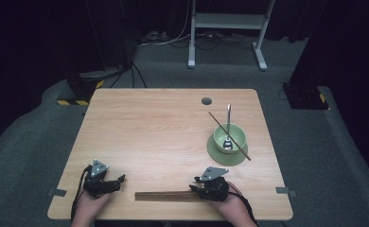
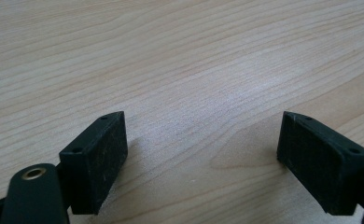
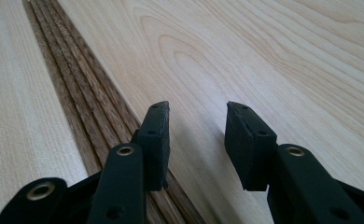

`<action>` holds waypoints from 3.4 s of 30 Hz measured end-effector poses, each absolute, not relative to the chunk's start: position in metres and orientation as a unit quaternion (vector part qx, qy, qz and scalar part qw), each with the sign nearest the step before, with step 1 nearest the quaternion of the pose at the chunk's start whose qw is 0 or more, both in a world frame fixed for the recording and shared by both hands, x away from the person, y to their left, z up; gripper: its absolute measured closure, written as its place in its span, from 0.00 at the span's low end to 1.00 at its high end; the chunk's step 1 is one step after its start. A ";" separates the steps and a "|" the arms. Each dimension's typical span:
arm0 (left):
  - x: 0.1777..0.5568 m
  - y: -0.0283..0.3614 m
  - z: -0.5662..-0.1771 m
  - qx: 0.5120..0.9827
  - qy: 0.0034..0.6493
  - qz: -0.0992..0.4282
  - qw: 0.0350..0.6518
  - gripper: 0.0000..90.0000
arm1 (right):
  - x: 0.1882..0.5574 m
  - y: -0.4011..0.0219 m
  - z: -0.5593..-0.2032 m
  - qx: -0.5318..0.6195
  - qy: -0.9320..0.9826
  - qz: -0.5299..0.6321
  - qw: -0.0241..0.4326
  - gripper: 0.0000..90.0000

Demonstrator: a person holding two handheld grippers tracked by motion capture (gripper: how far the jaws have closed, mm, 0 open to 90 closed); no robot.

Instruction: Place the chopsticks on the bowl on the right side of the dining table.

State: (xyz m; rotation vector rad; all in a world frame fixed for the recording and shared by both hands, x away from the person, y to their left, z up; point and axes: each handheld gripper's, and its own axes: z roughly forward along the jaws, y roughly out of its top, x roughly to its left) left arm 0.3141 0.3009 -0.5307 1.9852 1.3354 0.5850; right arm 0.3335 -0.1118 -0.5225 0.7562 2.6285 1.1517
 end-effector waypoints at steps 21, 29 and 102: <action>0.314 0.301 -0.531 0.760 0.511 0.224 0.333 0.18 | 0.330 -0.103 -0.522 0.238 0.886 0.392 0.065 0.68; 0.314 0.301 -0.531 0.760 0.511 0.224 0.333 0.18 | 0.335 -0.115 -0.522 0.250 0.884 0.388 0.075 0.73; 0.314 0.301 -0.531 0.760 0.511 0.224 0.332 0.18 | 0.335 -0.129 -0.492 0.247 0.854 0.431 0.153 0.94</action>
